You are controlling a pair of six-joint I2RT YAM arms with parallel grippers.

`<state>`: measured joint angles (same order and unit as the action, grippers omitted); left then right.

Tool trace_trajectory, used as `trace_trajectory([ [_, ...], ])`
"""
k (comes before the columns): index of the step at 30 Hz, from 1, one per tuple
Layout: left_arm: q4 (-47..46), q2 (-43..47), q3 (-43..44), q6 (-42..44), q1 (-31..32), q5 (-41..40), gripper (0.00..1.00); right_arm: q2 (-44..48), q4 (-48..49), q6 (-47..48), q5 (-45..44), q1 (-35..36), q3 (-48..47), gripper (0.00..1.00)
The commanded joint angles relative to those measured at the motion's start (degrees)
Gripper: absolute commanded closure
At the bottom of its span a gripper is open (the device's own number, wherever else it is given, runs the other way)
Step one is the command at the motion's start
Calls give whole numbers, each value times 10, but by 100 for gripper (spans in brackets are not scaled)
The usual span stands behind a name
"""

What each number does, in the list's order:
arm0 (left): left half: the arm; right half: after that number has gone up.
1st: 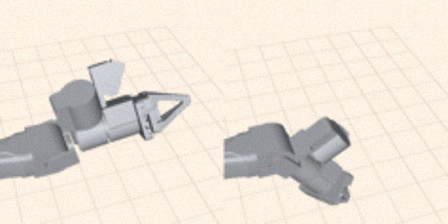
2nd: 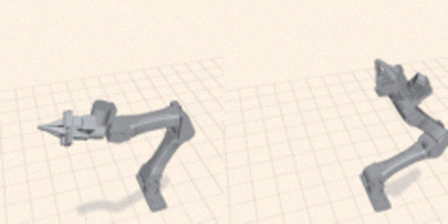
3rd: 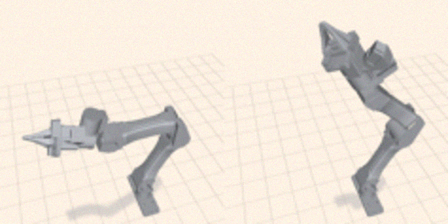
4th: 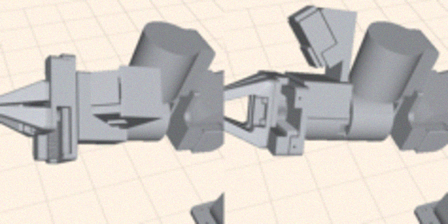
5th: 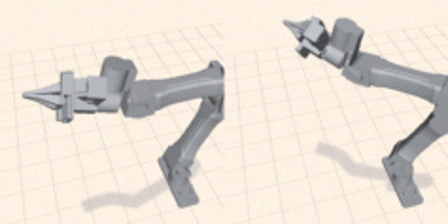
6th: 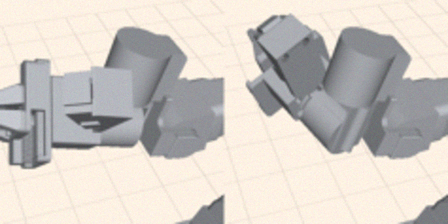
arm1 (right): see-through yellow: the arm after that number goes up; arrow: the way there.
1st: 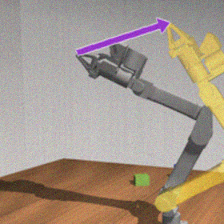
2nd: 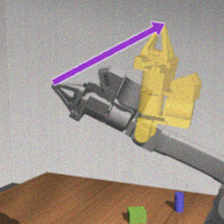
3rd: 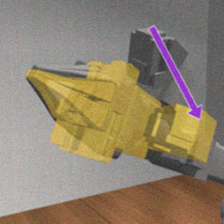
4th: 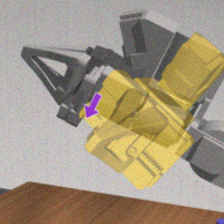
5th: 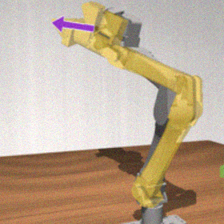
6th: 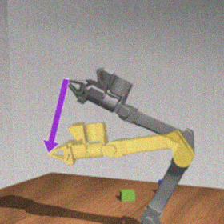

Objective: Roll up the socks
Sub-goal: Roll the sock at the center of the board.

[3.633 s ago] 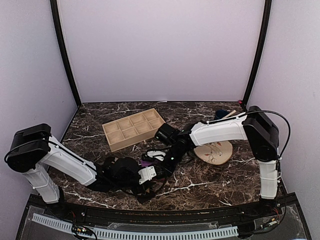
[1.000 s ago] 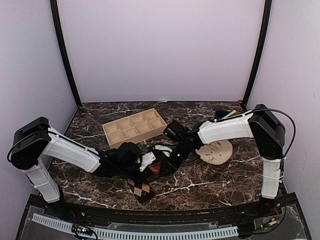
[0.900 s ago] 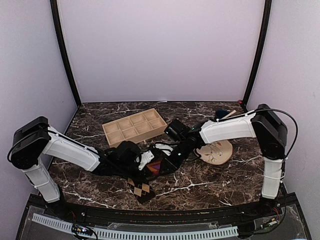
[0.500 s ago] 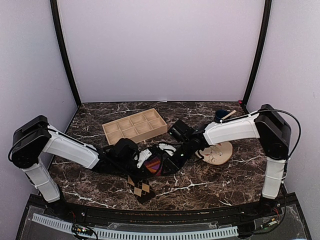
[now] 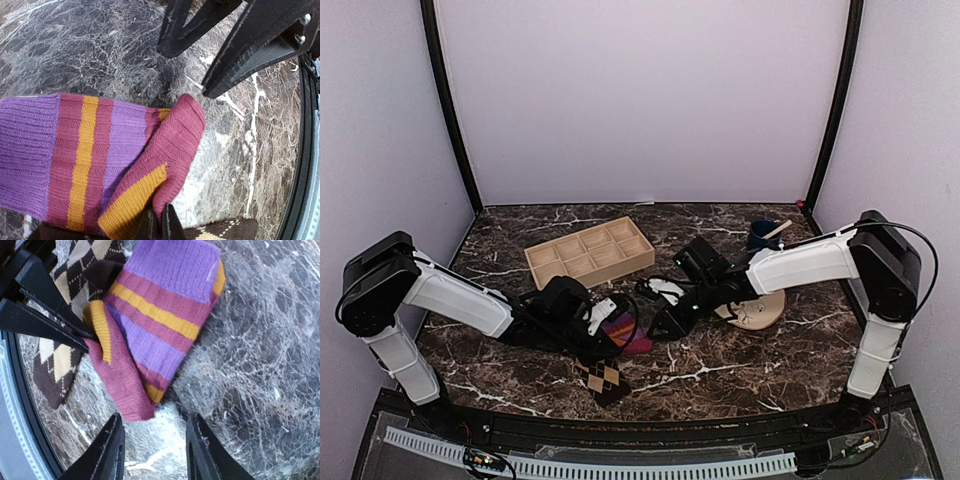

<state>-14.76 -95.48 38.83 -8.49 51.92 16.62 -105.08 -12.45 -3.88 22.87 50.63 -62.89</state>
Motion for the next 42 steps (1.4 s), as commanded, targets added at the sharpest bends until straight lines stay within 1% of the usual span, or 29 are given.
trace_trajectory([
  [1, -1, 19, -18, -23, -11, 35, 100, 33, 66, 19, -20, -1, 42, 61],
  [7, -28, 26, -30, -57, -39, 88, 100, 88, 141, 49, -49, 12, 107, 61],
  [11, -49, 36, -45, -84, -62, 128, 100, 109, 170, 74, -76, 32, 127, 61],
  [19, -87, 32, -61, -132, -94, 197, 100, 89, 178, 129, -139, 95, 103, 60],
  [24, -90, 22, -64, -143, -103, 228, 100, 69, 180, 147, -158, 116, 84, 60],
  [36, -90, 25, -79, -147, -114, 233, 100, 22, 181, 175, -151, 119, 45, 59],
  [42, -90, 32, -88, -148, -121, 229, 100, 15, 182, 176, -136, 120, 41, 59],
])
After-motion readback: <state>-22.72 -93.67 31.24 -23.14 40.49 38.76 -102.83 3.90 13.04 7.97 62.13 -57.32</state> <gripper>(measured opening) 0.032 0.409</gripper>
